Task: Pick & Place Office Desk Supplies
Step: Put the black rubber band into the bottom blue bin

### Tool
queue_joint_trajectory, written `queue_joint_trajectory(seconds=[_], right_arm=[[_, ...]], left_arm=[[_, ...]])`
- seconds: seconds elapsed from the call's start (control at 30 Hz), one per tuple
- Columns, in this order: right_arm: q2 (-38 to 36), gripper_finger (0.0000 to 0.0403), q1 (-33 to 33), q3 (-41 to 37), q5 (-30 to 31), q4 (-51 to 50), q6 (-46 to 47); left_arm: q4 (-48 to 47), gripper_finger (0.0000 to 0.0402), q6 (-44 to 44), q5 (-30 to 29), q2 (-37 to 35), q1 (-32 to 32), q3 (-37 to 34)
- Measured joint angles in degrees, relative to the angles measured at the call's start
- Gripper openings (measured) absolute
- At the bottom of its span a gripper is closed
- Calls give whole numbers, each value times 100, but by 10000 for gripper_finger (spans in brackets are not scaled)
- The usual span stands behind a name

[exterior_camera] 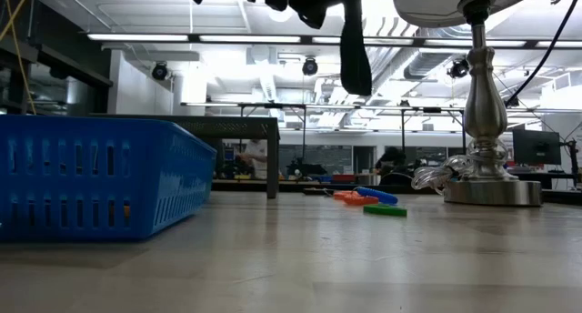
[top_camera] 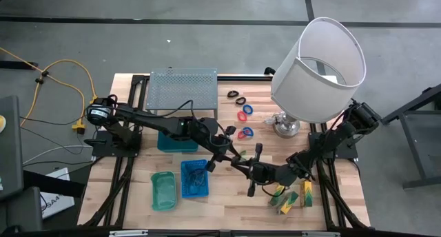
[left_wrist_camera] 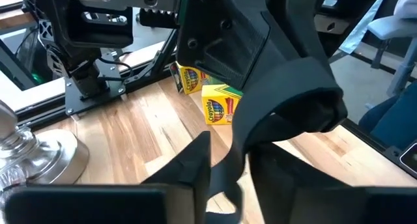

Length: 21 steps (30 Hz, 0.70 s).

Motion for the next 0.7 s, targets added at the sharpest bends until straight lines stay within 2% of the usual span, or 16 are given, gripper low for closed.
queue_joint_trajectory(seconds=[0.27,0.7], right_arm=[[0,2,0,0,33,-20,-2],[0,10,0,-4,33,-54,25]], left_arm=[[-71,10,-1,5,0,-4,0],[-235,3,1,7,0,-2,0]])
